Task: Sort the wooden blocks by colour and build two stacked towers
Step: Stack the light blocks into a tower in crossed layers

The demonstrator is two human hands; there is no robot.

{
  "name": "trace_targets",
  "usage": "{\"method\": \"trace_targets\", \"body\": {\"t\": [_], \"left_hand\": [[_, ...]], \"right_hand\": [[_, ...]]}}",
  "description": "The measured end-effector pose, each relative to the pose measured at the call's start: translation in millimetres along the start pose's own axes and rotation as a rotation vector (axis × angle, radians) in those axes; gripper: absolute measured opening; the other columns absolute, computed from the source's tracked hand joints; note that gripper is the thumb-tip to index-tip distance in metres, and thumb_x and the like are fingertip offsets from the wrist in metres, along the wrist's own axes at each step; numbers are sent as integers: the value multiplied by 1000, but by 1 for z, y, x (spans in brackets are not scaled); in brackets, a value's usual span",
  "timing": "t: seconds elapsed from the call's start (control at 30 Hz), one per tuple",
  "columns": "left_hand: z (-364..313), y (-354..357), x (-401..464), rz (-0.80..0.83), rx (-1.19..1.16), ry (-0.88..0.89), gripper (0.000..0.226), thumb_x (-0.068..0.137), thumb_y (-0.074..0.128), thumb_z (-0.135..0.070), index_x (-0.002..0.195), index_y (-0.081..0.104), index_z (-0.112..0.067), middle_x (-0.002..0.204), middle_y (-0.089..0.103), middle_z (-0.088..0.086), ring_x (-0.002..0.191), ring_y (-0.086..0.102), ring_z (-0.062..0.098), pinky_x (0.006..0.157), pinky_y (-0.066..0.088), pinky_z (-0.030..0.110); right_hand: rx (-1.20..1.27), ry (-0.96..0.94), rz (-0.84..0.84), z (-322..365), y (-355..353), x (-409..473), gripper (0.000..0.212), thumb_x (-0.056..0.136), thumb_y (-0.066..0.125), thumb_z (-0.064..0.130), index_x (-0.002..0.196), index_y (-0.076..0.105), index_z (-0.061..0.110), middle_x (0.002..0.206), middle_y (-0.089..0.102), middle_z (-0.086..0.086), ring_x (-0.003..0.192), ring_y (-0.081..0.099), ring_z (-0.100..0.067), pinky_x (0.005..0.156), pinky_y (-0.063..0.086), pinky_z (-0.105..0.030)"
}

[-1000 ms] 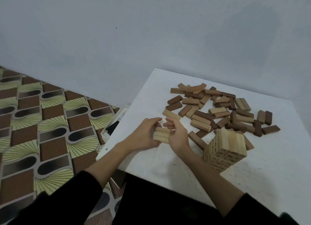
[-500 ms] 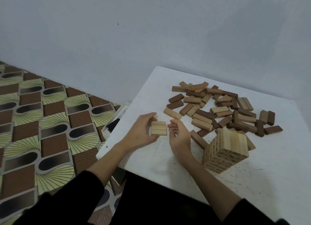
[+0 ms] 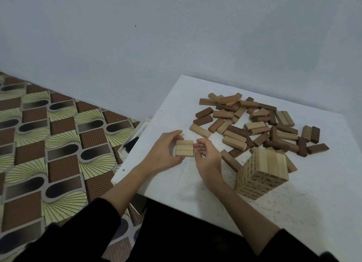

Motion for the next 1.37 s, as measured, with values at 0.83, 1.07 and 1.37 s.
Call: {"method": "trace_targets", "body": {"t": [0.83,1.07,1.37], "left_hand": [[2,-1,-3,-16,-26,15,73,71,77,-11,135,44,-17,119,55,-11,113,40,1,90,25,-1],[0,0,-3,-20,-31,16,72,71,77,-10,135,45,-17,119,56,-11,113,40,2,90,25,-2],[-1,-1,-3,-4,-35,6,71,72,77,-12,136,45,-17,120,55,-9,114,40,4,90,25,-1]], "right_hand": [[6,40,31,-3,1,2,34,83,51,-13,113,58,1,91,57,-2,77,54,-12,75,48,-13],[8,31,29,-2,1,1,33,83,52,-13,113,58,0,93,58,-3,78,54,-11,75,48,-10],[3,44,30,0,-1,-1,31,84,54,-11,112,59,1,93,58,-2,79,55,-12,75,49,-12]]}}
Point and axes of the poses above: each hand's wrist, its own x-axis towards the middle knuckle, its own y-axis out of the palm, z = x × y, the point moved 1 cm from there along x, towards the middle knuckle
